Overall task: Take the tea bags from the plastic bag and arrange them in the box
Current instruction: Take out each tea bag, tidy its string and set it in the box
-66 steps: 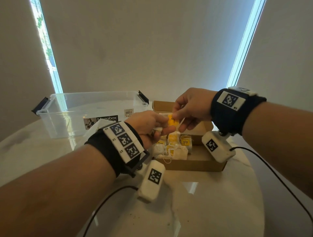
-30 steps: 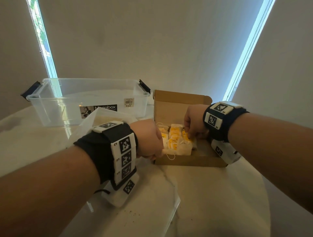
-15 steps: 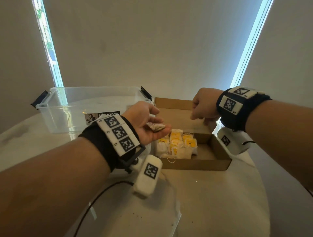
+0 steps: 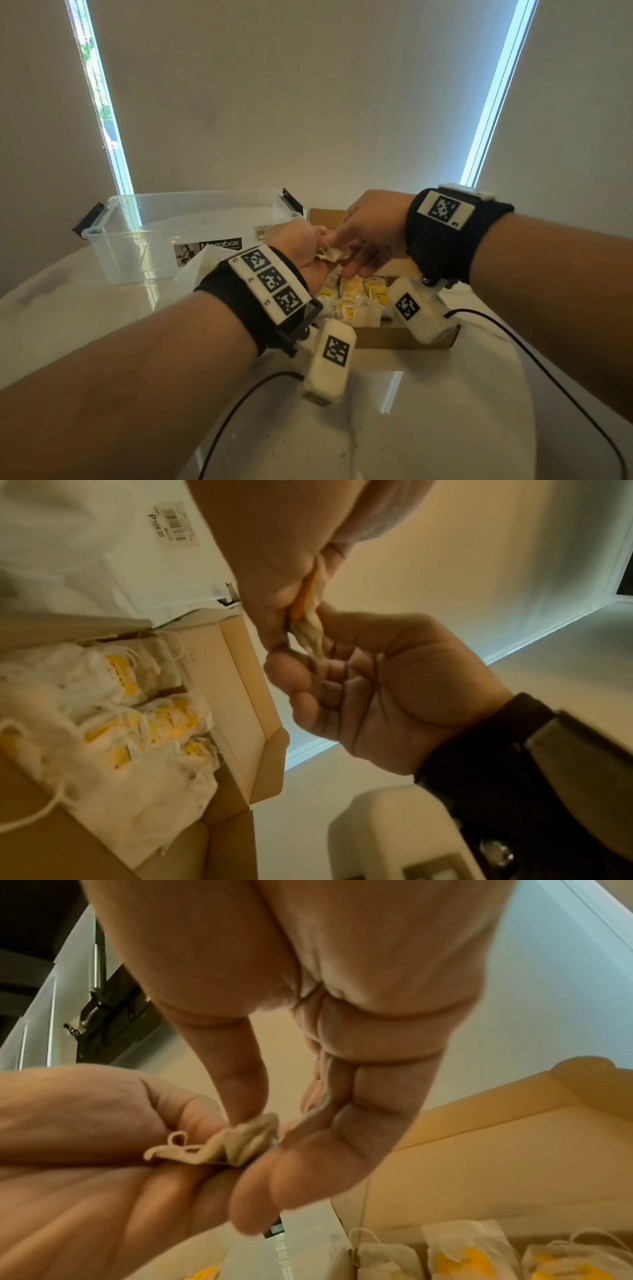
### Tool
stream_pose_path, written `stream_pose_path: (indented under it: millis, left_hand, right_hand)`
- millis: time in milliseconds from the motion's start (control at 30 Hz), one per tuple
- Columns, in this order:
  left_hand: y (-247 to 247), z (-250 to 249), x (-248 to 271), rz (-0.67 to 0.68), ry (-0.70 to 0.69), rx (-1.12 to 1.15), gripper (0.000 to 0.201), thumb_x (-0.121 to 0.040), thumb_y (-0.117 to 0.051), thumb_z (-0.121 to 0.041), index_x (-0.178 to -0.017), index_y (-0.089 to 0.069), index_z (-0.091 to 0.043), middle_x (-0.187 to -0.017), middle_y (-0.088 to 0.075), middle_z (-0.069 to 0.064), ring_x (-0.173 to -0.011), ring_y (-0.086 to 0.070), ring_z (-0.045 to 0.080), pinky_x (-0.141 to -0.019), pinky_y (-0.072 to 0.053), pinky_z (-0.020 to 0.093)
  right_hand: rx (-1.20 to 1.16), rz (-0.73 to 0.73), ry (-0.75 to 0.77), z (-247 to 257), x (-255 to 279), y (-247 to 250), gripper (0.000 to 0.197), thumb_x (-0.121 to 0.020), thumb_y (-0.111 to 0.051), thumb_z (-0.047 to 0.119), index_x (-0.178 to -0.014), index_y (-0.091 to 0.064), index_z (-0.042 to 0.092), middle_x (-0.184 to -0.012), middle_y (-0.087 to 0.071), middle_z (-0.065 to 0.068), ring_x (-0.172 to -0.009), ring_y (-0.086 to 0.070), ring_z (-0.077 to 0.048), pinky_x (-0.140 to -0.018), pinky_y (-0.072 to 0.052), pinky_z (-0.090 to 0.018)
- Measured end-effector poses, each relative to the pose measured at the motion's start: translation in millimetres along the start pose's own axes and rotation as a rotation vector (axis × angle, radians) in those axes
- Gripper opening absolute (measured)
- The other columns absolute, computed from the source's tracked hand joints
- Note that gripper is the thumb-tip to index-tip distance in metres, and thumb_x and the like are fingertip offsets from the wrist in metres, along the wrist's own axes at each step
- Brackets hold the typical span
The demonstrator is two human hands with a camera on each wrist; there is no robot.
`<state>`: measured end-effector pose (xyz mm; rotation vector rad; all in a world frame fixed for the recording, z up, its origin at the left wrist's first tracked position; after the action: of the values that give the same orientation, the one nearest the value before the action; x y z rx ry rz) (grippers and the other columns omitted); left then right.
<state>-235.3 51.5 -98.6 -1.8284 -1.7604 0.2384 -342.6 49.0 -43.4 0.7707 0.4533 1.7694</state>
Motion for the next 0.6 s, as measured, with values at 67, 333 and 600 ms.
stream_pose_path:
  millis: [67,333,600]
  left_hand:
    - [0.1,-1.8,-0.2,0.006,-0.025,0.006,0.059,-0.074,-0.033,0.019,-0.128,-0.049,0.001,-0.123,-0.059,0.027,-0.106,-0.064,0.039,-0.082,-0.060,0.046]
    - [-6.8,-15.6,20.0,0.284,-0.129,-0.041,0.081,-0.055,-0.041,0.021,-0.129,-0.050,-0.011,-0.120,-0.063,0.029,-0.104,-0.070,0.038,-0.090,-0.057,0.038]
    - [-1.4,-17.1,13.6,0.116,-0.334,-0.430,0.018,-0.089,-0.066,0.001,-0.106,-0.066,-0.006,-0.097,-0.072,0.015,-0.080,-0.075,0.024,-0.065,-0.060,0.029]
  right_hand:
    - [-0.035,-0.031,0.046,0.0,0.2,3.2,0.019,-0.089,-0.072,0.004,-0.107,-0.064,0.002,-0.087,-0.076,-0.017,-0.067,-0.074,-0.023,-0.064,-0.061,-0.034]
    - [-0.252,-0.031,0.032,-9.9,-2.2,22.7,0.012,-0.098,-0.054,0.000,-0.100,-0.064,0.006,-0.071,-0.071,-0.008,-0.059,-0.067,-0.015,-0.059,-0.056,-0.026]
    - [-0.280,0.101,-0.033,-19.9,-4.2,14.5,0.029,-0.098,-0.042,-0.001,-0.119,-0.062,0.003,-0.077,-0.069,-0.012,-0.057,-0.065,-0.018,-0.059,-0.056,-0.030]
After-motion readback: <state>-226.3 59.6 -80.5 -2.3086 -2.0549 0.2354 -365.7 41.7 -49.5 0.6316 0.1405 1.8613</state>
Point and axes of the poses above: each hand's wrist, its own x-axis away from the middle knuckle, its own y-axis out of the back of the hand, z = x × y, the point moved 7 cm from there along -x, towards the middle knuckle
